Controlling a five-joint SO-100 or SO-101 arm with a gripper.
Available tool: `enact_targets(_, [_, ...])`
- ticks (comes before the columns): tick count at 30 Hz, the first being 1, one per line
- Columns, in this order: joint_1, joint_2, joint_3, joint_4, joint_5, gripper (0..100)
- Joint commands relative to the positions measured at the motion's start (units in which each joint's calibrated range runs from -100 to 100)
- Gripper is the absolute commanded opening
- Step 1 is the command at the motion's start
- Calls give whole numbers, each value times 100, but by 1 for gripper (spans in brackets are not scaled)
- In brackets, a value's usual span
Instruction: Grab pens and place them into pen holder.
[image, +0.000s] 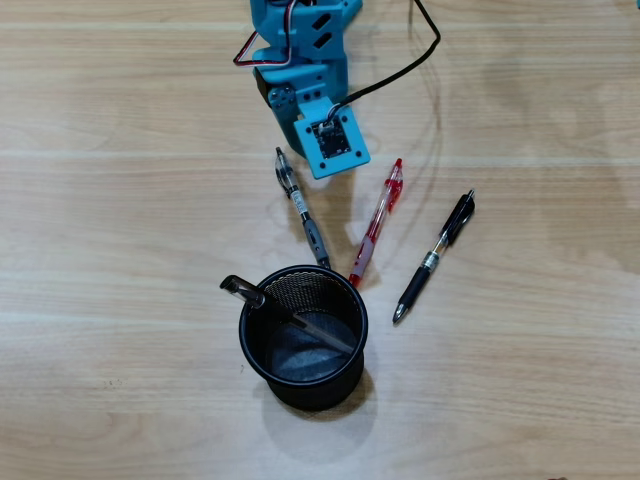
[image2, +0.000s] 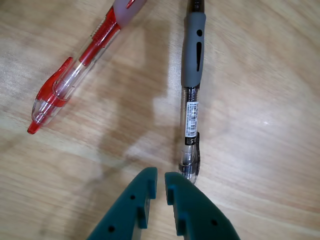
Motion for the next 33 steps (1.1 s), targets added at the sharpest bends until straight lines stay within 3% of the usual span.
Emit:
enact_targets(1, [6, 172, -402, 28, 44, 3])
enact_targets(17, [206, 1567, -1889, 716, 24, 3])
enact_targets(23, [278, 1869, -1907, 699, 8, 21])
enact_targets(33, [233, 2482, -2159, 630, 8, 22])
